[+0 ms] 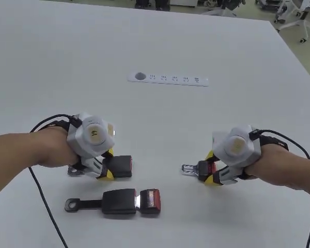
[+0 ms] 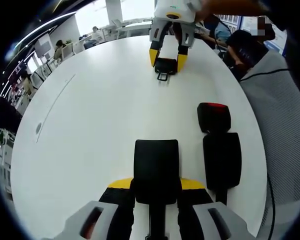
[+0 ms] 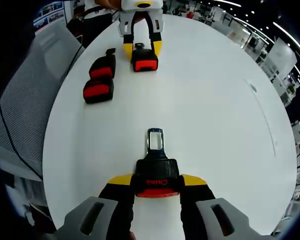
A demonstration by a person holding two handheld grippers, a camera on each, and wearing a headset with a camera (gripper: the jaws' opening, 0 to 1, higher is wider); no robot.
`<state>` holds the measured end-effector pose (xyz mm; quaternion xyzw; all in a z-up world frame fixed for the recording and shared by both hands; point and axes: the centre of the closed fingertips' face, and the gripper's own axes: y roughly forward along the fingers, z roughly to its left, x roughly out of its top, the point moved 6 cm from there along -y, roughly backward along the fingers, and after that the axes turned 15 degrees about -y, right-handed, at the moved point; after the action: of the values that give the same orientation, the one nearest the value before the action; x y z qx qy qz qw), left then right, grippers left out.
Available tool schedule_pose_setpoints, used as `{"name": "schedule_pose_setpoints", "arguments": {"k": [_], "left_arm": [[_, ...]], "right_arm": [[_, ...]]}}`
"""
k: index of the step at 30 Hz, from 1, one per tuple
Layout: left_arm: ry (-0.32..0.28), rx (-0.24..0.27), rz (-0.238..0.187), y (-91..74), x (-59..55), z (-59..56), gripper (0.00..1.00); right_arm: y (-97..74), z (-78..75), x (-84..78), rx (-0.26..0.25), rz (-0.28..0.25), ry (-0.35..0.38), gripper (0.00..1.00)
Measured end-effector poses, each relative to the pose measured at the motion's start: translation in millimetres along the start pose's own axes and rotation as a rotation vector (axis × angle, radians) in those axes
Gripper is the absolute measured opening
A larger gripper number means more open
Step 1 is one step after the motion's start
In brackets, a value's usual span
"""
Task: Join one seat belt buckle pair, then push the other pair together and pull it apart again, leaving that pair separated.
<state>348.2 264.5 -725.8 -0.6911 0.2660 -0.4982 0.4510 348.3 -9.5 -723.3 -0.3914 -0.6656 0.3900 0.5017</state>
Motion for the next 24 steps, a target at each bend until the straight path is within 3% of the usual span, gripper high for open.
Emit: {"name": "schedule_pose_setpoints", "arguments": {"k": [4,6,9,12,13,15,17,18,20,24], "left_arm": [[0.016,0.002,0.01,-3.5,5.4,-7.3,0.33],[0.035,0.001,0.013,1.3,1.4,0.3,0.34],[0.048,0.012,0.016,-2.5,5.4,-6.3,0.34],[0.065,0.029,0.024,0.7,3.4,-3.0,0.34],[0.068,0.04,0.023,-3.3,7.9,-7.8,0.35],[0.049,0.054,0.022,-3.4,7.8,-6.1,0.37],[0.042,0.055,0.018,-3.3,4.2,-3.4,0.42],[0.017,0.05,-0.006,-4.7,3.4,-3.3,0.45],[-0.051,0.069,-0.06,-12.0,5.1,-2.8,0.45],[-0.074,0.103,-0.103,-24.9,-2.7,-10.8,0.48]], "right_arm": [[1.2,-1.1,-1.2,0.008,0.005,-0.002,0.32],[3.4,-2.2,-1.2,0.011,0.012,-0.013,0.33],[0.8,-4.3,1.1,-0.017,0.036,-0.02,0.39],[1.6,-7.0,0.8,-0.034,0.04,-0.011,0.44],[2.2,-7.2,1.0,-0.04,0.04,-0.008,0.45],[-2.8,-5.1,5.9,-0.071,0.044,-0.003,0.49],[-6.4,-5.0,9.4,-0.102,0.026,0.024,0.51],[-6.0,-9.7,9.9,-0.139,-0.015,0.072,0.52],[-15.0,-9.1,16.7,-0.166,-0.086,0.162,0.56],[-20.9,-2.4,21.9,-0.207,-0.131,0.205,0.57]]}}
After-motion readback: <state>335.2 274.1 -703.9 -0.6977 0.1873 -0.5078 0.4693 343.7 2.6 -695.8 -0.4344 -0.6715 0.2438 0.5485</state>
